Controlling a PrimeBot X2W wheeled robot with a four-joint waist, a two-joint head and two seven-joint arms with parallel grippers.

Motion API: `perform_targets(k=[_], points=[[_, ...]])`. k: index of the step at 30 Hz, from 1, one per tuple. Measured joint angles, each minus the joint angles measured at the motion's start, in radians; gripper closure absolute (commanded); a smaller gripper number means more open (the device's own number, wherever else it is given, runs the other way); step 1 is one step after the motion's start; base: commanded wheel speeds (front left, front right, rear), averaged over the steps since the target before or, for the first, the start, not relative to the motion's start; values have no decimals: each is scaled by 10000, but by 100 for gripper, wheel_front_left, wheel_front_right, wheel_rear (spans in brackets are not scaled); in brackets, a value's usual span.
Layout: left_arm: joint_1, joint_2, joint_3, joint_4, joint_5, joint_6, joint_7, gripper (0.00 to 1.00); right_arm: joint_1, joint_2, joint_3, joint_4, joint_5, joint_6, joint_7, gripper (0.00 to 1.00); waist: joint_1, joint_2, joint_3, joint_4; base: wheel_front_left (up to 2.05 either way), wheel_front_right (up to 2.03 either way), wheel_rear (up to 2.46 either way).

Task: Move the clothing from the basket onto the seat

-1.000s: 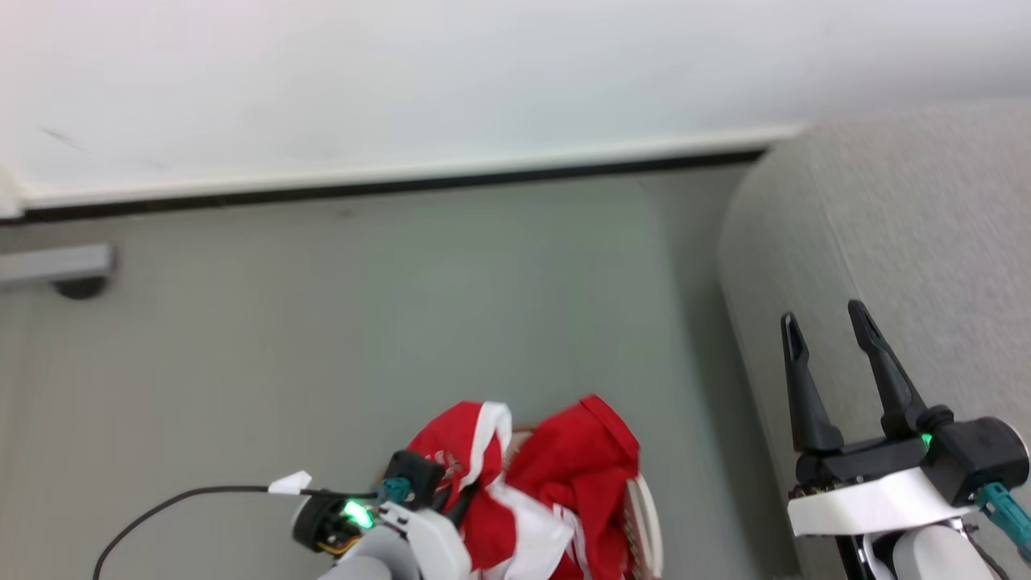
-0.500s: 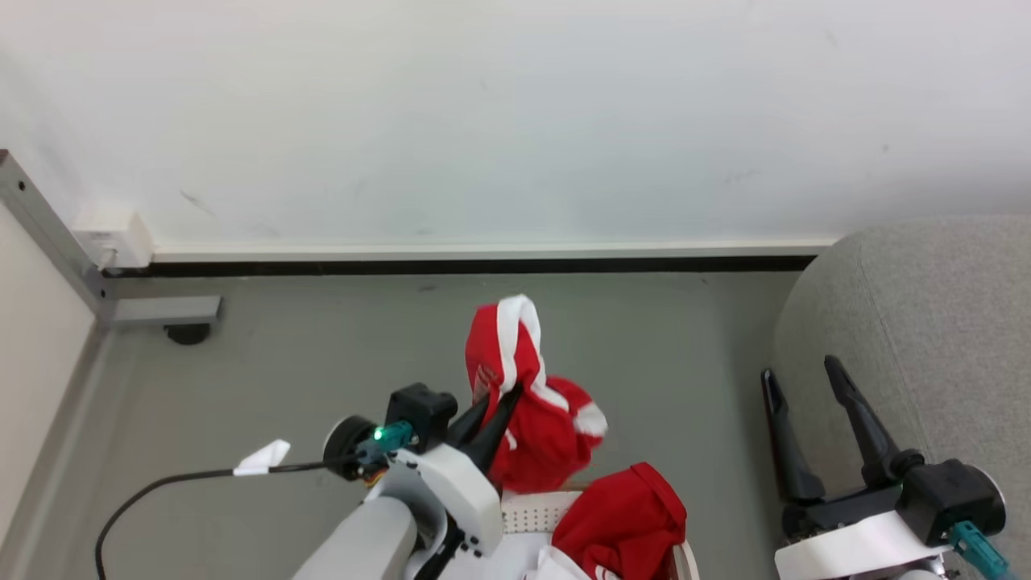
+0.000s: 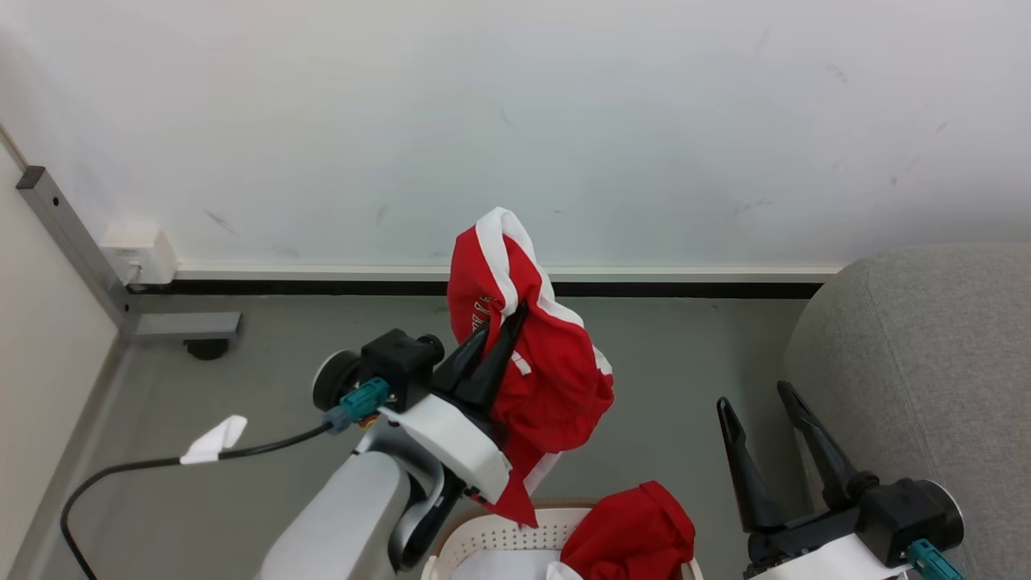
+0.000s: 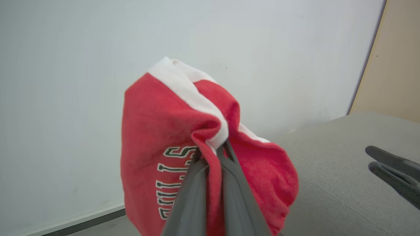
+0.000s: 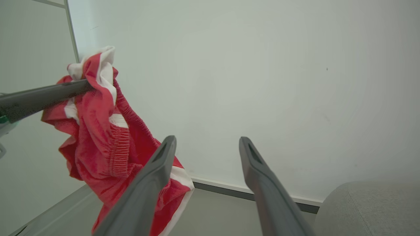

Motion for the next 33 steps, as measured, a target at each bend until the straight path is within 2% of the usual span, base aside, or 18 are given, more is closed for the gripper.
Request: perform_targets(k=[8,15,20,33], points=[[232,215,12,-966,-90,180,387,100,-20,-2,518,146,-23,0,0,0,1,0,66,110,0,0,0],[312,230,-224,-1216,-113,171,539,100,-373,-12,1801,805,-36,0,0,0,1,0,74,255,0,0,0],[419,109,-587,-1221,-111,31,552,100,-842,-105,2654,1776,115,0,0,0,1,1,59,474,0,0,0],[694,-393,-1933,-1022,-138,-339,566,100,-1711,-63,3611,3070,782,0,0,0,1,0,-41,1323,0,0,0]])
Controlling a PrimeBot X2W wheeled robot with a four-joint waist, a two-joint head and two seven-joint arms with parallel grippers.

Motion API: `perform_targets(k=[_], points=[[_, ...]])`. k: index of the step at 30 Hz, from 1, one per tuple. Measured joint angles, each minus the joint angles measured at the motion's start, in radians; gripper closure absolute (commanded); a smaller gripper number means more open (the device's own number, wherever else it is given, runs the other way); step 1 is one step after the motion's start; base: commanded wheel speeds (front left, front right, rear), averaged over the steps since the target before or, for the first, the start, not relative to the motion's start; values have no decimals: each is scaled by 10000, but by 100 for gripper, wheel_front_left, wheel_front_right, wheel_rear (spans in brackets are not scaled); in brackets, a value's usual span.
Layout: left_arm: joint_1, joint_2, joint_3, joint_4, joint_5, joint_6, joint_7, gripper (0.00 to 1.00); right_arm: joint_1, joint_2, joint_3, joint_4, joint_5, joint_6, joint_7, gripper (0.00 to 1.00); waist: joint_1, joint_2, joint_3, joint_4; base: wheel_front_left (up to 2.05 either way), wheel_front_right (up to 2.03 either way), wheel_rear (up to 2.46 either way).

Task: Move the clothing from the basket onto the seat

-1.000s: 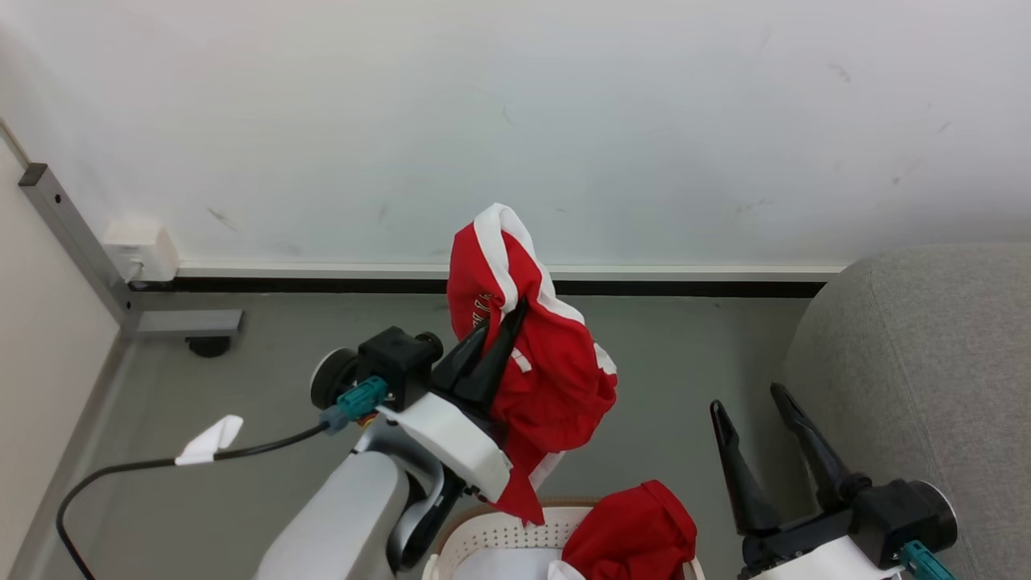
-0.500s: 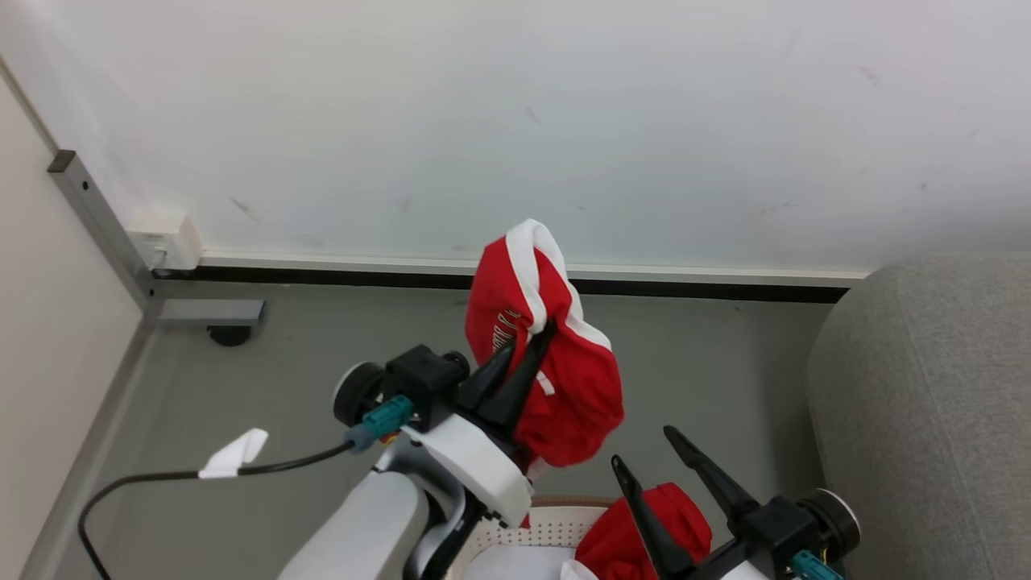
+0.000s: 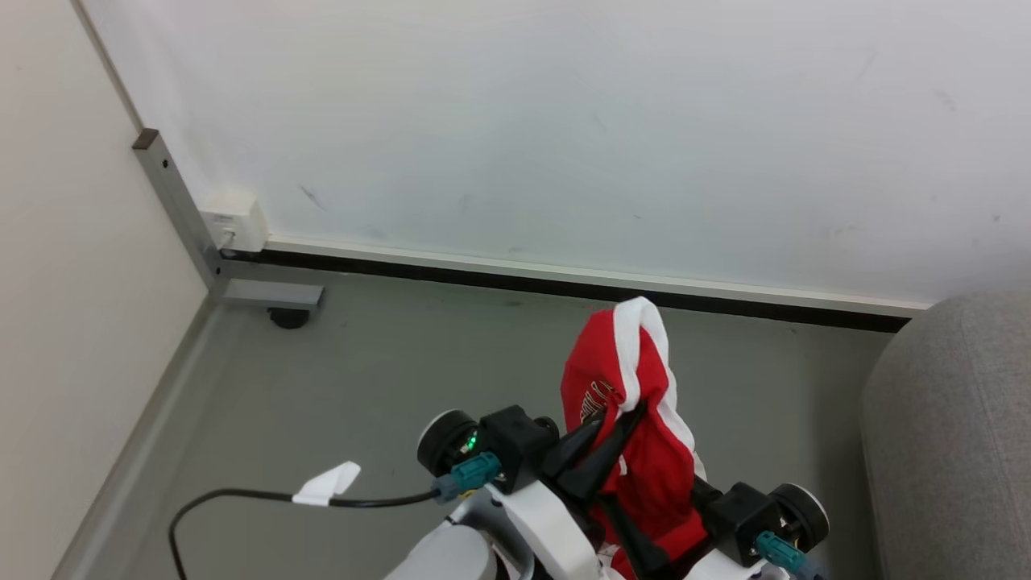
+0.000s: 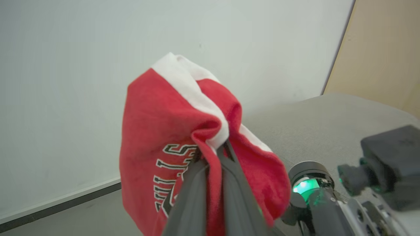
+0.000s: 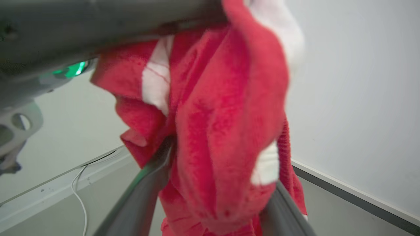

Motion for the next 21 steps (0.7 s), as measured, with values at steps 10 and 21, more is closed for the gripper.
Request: perform_targets(k=[10,21], points=[[24,-134,-372,48,-146,-27,-13,100,-124,19,117,84,408,0,0,100,0,0,-26,368,0,0,0],[24,-27,-253,75,-341,90,-36,100,-64,25,23,-56,460,0,2,100,0,0,21,243,0,0,0]])
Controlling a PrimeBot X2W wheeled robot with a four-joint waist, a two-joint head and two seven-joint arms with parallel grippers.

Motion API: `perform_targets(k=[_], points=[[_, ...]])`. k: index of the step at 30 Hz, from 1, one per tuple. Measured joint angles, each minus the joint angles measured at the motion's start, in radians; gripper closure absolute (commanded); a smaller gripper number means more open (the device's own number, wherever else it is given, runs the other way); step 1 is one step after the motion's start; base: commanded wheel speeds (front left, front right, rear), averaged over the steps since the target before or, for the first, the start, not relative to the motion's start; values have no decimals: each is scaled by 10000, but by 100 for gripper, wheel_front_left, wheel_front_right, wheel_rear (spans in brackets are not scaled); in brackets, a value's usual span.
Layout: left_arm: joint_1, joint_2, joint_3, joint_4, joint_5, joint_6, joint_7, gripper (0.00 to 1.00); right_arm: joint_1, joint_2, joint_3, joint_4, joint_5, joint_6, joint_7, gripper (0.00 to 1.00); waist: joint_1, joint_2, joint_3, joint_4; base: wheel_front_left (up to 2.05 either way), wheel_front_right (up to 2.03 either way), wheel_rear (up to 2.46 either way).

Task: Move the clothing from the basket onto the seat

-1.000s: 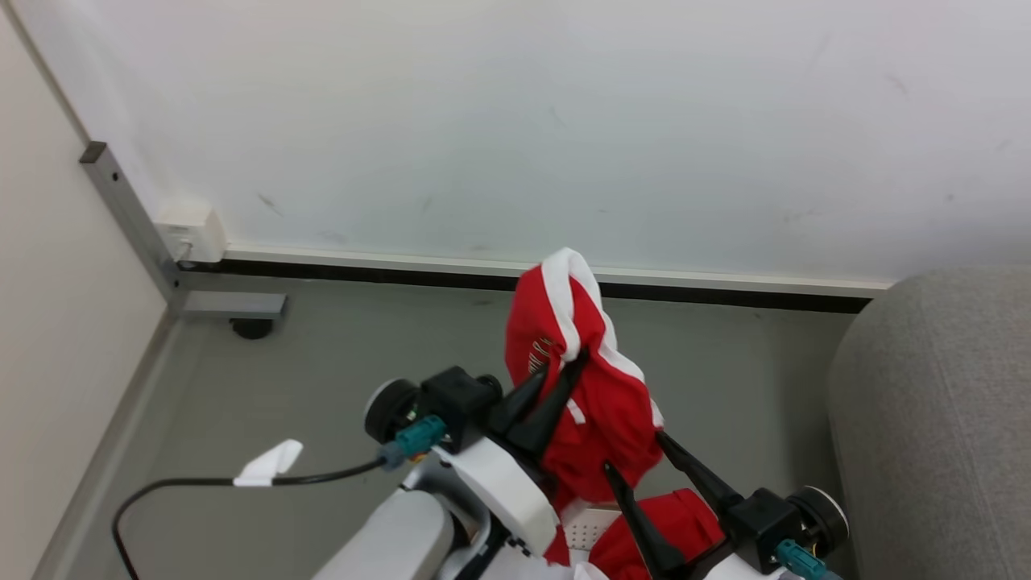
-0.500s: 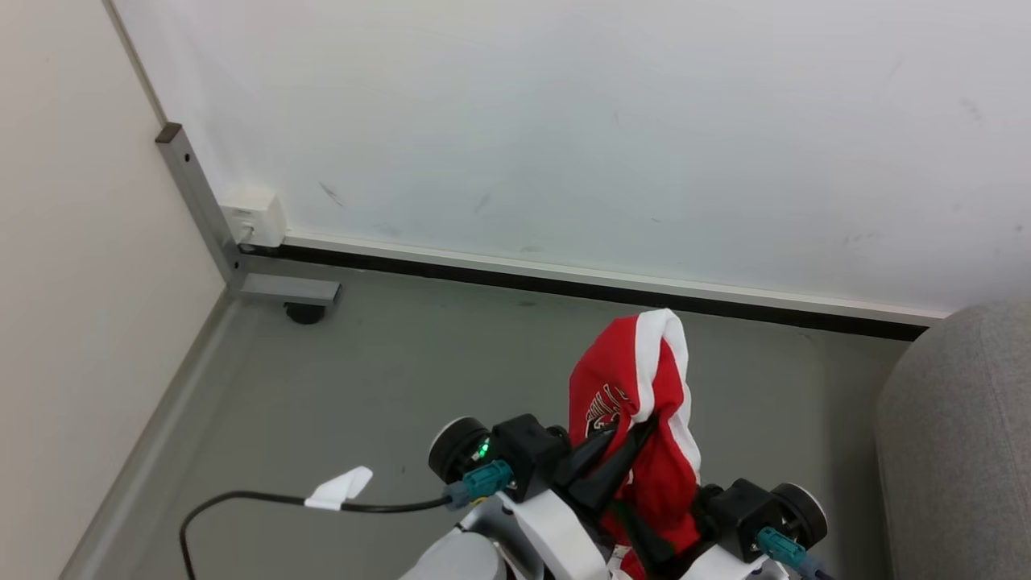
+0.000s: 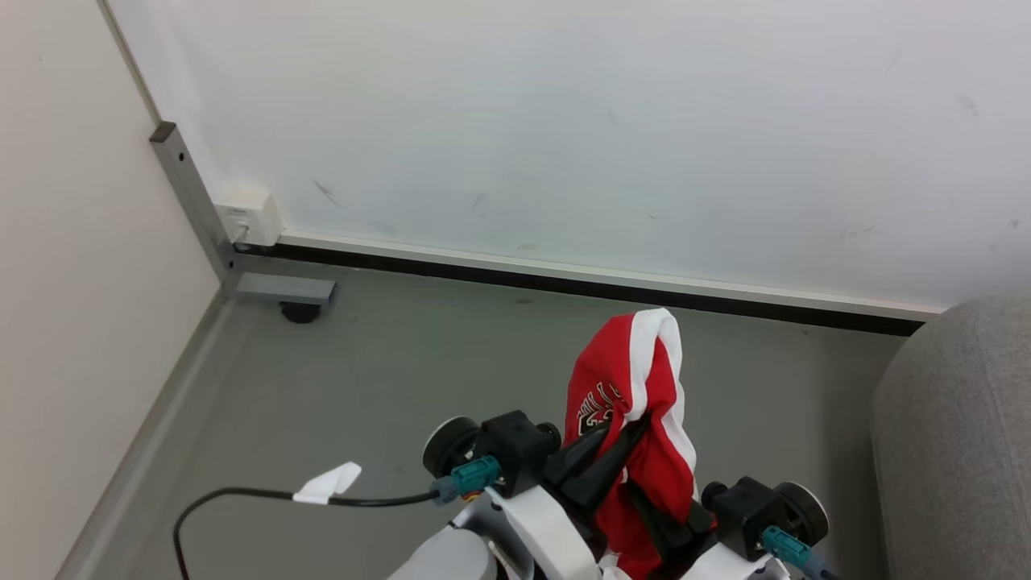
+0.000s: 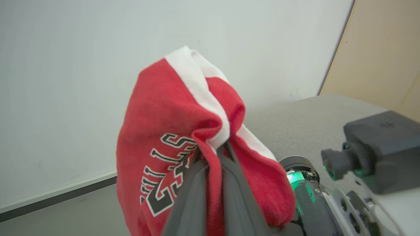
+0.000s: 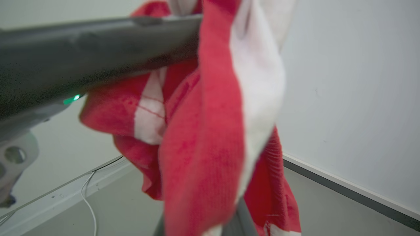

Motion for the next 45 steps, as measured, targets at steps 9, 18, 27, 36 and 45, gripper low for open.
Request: perform_targets(k=[9,18,27,36,45], points=[[-1,176,123,-105,-146,130,15,60,62,13,-184,-222,40,0,0,100,0,0,28,-387,0,0,0],[174,343,115,-236,-240,236,8,0,94,-115,-920,-583,-82,0,0,100,0,0,113,-1329,0,0,0],[336,608,180,-349,-221,282,-351,0,350,-543,-2146,-989,-355,0,0,100,0,0,256,-2927,0,0,0],[319,698,109,-286,-119,247,-537,0,566,-805,-3225,-1557,-625,-2,0,100,0,0,465,-4642,0,0,0],[314,725,56,100,61,247,-694,0,906,-851,-3595,-1873,-702,0,0,100,0,1,611,-5820,0,0,0]])
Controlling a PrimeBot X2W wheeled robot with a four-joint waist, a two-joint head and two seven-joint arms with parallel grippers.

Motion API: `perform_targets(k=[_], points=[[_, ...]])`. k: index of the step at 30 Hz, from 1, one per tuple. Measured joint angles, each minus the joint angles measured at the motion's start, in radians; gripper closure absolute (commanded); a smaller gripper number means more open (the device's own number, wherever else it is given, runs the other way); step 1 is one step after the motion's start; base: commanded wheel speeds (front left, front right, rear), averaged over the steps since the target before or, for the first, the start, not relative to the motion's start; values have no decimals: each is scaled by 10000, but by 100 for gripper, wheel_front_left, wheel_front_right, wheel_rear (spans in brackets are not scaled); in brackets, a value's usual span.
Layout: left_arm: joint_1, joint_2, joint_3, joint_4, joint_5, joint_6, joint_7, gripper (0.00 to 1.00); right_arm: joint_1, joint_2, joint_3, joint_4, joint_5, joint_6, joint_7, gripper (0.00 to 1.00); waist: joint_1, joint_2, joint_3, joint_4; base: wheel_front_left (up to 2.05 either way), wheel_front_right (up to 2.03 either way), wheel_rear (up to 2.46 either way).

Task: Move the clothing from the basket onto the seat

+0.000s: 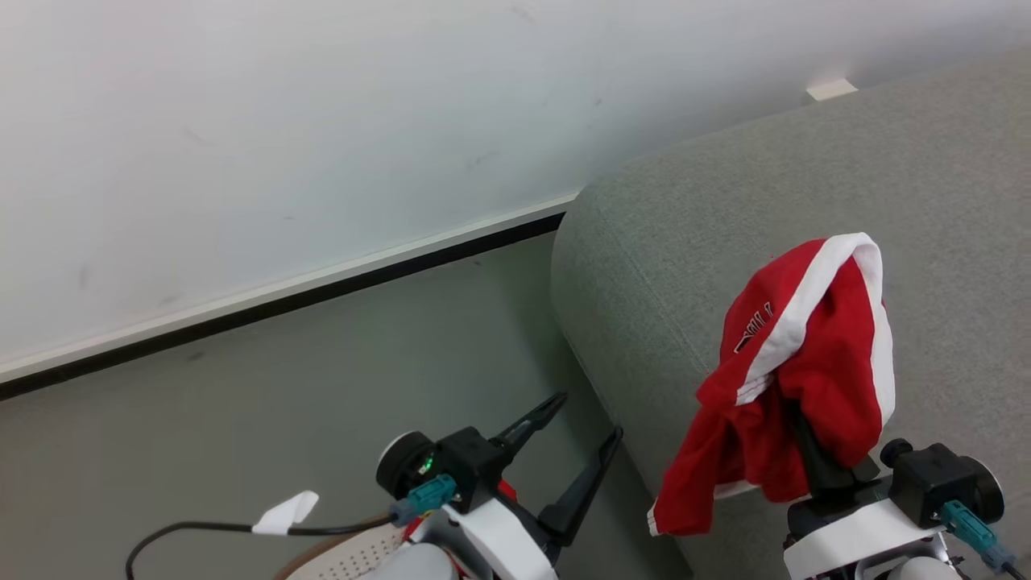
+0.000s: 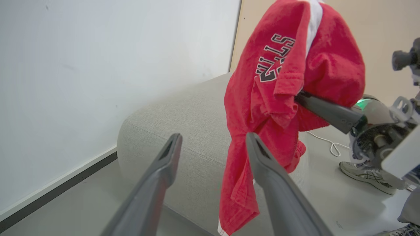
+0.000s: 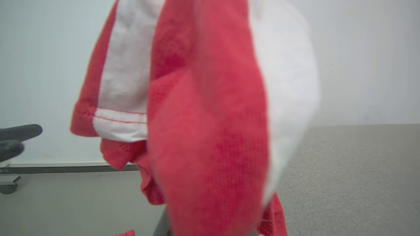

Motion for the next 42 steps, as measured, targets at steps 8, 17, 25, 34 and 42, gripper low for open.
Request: perform_targets(k=[8,17,25,34,42], points=[[-31,-65,0,144,153,-100,-52,0,12,-12,-165,-196,-38,0,0,100,0,0,170,-119,0,0,0],[-321,245,44,-136,476,-176,-71,0,-1652,-510,249,-86,1003,0,234,100,1,0,889,115,0,0,0],[-872,828,58,-660,654,-263,117,0,-4169,-1616,-213,470,1668,0,1127,100,1,-1,2177,621,0,0,0],[-1439,1498,226,-1406,798,-278,456,0,-6407,-3024,-1308,2125,1925,0,1983,100,2,-1,3921,1435,0,0,0],[-1774,2038,489,-1848,890,-261,616,0,-7679,-4240,-2209,3937,1118,0,2408,100,2,-1,5363,2097,0,0,0]])
